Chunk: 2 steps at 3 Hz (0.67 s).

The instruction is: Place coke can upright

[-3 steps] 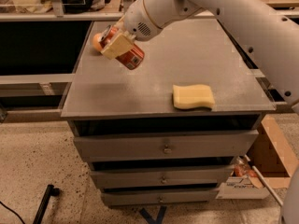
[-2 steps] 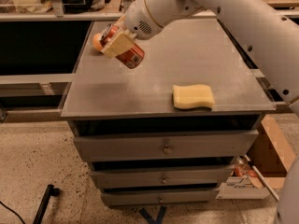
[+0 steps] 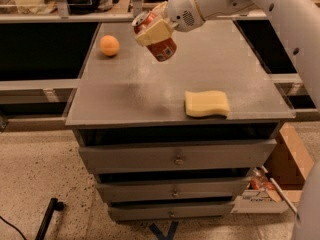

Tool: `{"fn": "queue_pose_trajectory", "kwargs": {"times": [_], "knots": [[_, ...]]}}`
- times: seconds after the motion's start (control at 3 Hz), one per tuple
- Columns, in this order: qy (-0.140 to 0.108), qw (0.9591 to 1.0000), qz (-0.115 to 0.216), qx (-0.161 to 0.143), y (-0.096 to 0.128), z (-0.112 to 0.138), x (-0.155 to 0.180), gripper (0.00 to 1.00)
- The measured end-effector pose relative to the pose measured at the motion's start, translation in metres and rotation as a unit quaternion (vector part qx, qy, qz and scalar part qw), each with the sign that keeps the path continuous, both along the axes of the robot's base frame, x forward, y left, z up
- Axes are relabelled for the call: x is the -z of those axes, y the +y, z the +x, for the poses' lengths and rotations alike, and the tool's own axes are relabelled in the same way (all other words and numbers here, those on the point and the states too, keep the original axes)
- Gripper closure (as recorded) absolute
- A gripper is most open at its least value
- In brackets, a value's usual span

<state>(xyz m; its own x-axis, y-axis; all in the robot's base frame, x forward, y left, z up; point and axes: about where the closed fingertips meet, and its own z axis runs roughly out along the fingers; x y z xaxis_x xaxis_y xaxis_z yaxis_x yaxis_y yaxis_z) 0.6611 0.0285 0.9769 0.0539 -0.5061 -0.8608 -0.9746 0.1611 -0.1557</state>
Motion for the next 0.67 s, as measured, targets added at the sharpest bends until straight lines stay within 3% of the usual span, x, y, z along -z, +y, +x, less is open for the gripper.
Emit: {"fn": "queue_pose_trajectory", "kwargs": {"times": [0.33,0.67], "knots": [[-0.003,0.9989,0.047,0.008,-0.036,0.007,-0.009,1.00],[-0.008,0.9952,0.097,0.015,-0.068,0.010,-0.012,1.00]]}}
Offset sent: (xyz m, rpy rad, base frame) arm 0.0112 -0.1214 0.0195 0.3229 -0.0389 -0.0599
